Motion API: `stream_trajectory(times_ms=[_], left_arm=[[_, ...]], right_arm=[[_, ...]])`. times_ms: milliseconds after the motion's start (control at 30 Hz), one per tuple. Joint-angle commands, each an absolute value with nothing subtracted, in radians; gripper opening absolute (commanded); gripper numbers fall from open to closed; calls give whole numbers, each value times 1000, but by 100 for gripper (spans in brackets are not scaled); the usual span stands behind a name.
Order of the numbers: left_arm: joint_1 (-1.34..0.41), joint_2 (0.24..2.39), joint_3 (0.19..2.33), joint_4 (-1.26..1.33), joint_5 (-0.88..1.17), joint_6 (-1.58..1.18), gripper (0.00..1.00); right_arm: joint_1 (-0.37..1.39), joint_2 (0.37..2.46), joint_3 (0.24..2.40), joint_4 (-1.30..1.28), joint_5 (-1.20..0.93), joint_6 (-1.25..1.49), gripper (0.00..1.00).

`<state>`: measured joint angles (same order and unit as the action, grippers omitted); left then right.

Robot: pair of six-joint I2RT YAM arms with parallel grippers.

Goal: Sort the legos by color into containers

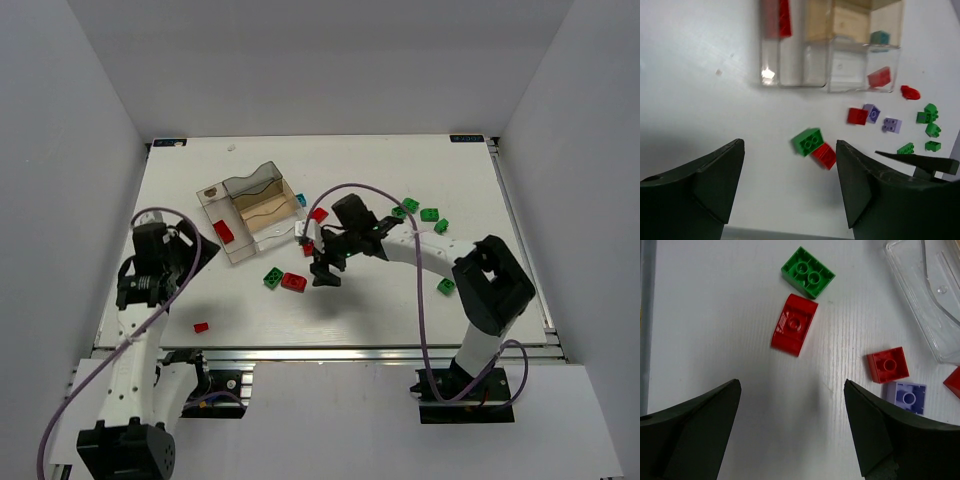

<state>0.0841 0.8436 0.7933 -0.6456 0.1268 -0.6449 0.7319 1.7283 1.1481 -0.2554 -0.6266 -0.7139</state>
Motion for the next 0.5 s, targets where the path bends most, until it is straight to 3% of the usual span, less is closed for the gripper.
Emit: stream_trajectory(times_ms=[0,133,467], left_arm=[[91,740,738,-801,57,-807,83],[91,648,698,-893,15,-900,83],[91,655,680,-1008,-77,-965,83]], right_arm=[[799,1775,1166,-86,-487,-493,89],[839,1879,1244,-83,-397,-367,89],[913,1971,1299,-129,-351,-365,89]])
